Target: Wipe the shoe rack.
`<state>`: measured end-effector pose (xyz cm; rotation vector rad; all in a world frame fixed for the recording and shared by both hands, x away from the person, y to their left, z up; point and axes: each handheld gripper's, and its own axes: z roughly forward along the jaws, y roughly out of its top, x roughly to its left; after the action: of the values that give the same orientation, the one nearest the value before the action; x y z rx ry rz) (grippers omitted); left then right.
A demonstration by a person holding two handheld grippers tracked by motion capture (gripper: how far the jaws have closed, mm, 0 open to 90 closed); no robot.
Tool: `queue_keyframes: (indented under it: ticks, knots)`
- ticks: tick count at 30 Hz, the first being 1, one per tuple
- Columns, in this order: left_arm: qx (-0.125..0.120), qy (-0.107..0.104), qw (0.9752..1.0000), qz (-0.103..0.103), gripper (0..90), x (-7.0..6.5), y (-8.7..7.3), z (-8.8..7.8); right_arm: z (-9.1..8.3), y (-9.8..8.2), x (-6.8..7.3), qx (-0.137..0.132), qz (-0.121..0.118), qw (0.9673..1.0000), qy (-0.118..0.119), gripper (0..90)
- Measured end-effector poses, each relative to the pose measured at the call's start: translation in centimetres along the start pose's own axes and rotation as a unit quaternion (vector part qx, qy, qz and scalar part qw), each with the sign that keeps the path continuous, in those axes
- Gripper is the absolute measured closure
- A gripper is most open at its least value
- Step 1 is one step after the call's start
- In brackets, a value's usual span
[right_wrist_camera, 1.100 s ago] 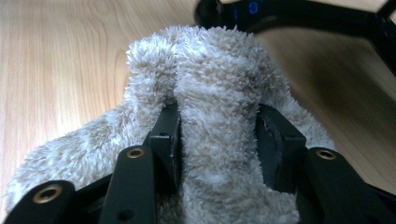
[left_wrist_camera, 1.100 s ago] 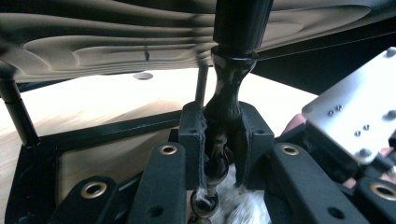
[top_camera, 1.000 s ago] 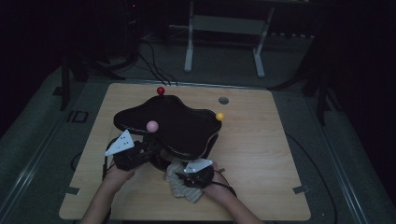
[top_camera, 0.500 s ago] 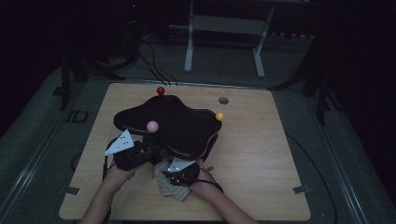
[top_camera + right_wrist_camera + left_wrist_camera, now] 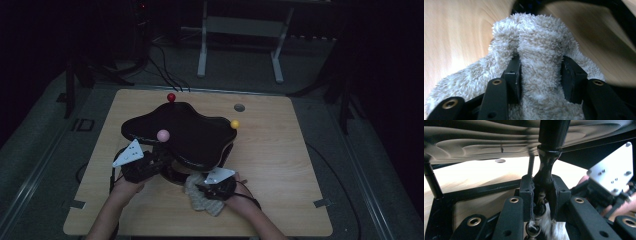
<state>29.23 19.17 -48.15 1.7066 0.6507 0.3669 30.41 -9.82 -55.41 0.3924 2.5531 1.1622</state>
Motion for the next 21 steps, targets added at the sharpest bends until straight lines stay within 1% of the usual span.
queue_keyframes:
  ticks: [3,5,6,7,8,9,11,13,14,16,17,19,20,21]
  knots:
    - [-0.001,0.0,1.0,0.0,74.7,0.0,0.0,0.0,-1.6,-1.4,-1.0,0.005,0.015,0.9998,-0.013,61.8]
    - [-0.001,-0.001,1.0,0.001,74.7,0.0,0.0,0.0,-2.4,-2.2,-1.6,0.006,0.035,0.9993,-0.016,67.3]
    - [-0.001,-0.001,1.0,0.001,74.7,0.0,0.0,0.0,-2.8,-2.6,-1.9,0.005,0.039,0.9989,-0.026,68.6]
    - [-0.001,-0.001,1.0,0.001,74.7,0.0,0.0,0.0,-3.2,-2.8,-2.1,0.003,0.043,0.9986,-0.03,69.4]
    - [-0.001,-0.001,1.0,0.001,74.7,0.0,0.0,0.0,-3.6,-2.9,-2.5,-0.002,0.053,0.9979,-0.037,69.7]
    - [-0.002,-0.001,1.0,0.001,74.7,0.0,0.0,0.0,-4.0,-2.8,-3.0,-0.011,0.064,0.9967,-0.05,69.8]
    - [-0.002,0.0,1.0,0.001,74.7,0.0,0.0,0.0,-4.8,-2.4,-4.2,-0.027,0.074,0.9935,-0.083,69.7]
    - [-0.003,0.0,1.0,-0.001,74.6,0.0,-0.1,0.0,-5.2,-1.7,-5.8,-0.044,0.092,0.9877,-0.119,69.5]
    - [-0.003,0.0,1.0,-0.001,74.6,0.0,-0.1,0.0,-5.3,-1.5,-6.4,-0.046,0.099,0.9861,-0.125,69.3]
    - [-0.003,0.0,1.0,-0.001,74.6,0.0,-0.1,0.0,-5.0,-1.2,-7.8,-0.052,0.115,0.9811,-0.147,68.8]
    - [-0.004,-0.001,1.0,0.0,74.6,0.0,-0.1,0.0,-4.8,-1.2,-8.5,-0.049,0.12,0.9791,-0.157,68.6]
    - [-0.004,-0.001,1.0,0.001,74.7,0.0,-0.1,0.0,-4.1,-1.6,-9.6,-0.041,0.131,0.9734,-0.183,67.3]
    - [-0.005,-0.001,1.0,0.001,74.7,0.1,-0.2,0.0,-3.6,-1.9,-10.0,-0.031,0.138,0.9721,-0.187,66.7]
    - [-0.005,0.0,1.0,0.001,74.6,0.0,-0.2,0.0,-3.0,-2.3,-10.4,-0.013,0.138,0.9716,-0.192,66.7]
